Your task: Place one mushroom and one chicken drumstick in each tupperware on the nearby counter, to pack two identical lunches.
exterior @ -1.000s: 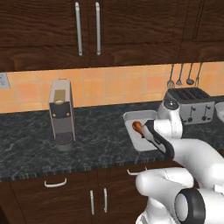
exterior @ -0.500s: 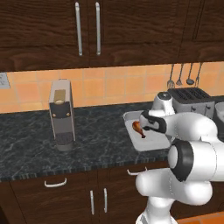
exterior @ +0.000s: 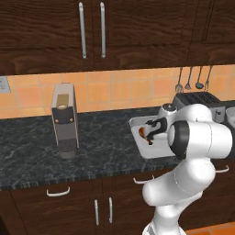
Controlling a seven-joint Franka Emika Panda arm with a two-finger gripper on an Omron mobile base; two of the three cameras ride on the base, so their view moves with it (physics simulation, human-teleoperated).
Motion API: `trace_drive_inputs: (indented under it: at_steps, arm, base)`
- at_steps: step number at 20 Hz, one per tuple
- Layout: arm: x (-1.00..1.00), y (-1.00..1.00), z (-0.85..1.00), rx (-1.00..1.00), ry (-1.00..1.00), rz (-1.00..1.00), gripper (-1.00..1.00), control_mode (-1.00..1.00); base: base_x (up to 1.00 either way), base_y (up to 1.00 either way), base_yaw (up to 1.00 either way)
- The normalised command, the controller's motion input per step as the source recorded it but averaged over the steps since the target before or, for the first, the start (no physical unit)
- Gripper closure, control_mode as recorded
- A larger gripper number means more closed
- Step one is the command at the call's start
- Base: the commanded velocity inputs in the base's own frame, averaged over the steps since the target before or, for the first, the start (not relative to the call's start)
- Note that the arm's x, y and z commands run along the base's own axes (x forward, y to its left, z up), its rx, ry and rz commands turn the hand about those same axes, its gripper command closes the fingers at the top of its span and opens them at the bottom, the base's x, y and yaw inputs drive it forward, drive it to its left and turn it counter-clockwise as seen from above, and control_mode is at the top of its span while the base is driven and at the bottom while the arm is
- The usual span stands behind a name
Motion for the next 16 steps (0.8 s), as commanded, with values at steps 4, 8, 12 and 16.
trace_drive_inputs:
  at_steps: [4, 8, 12, 16]
  arm:
    - [0.14, 0.00, -0.22, 0.00, 0.00, 0.00, -1.00, -1.00]
    - [0.00, 0.00, -0.01, 0.00, 0.00, 0.00, -1.00, -1.00]
    - [-0.21, 0.00, 0.11, 0.00, -0.01, 0.00, -1.00, -1.00]
    - [-0.72, 0.00, 0.57, 0.00, -0.07, 0.00, -1.00, -1.00]
  base:
    - [0.00, 0.00, 0.00]
    - [0.00, 0.00, 0.00]
    - [0.00, 0.00, 0.00]
    - [0.00, 0.00, 0.00]
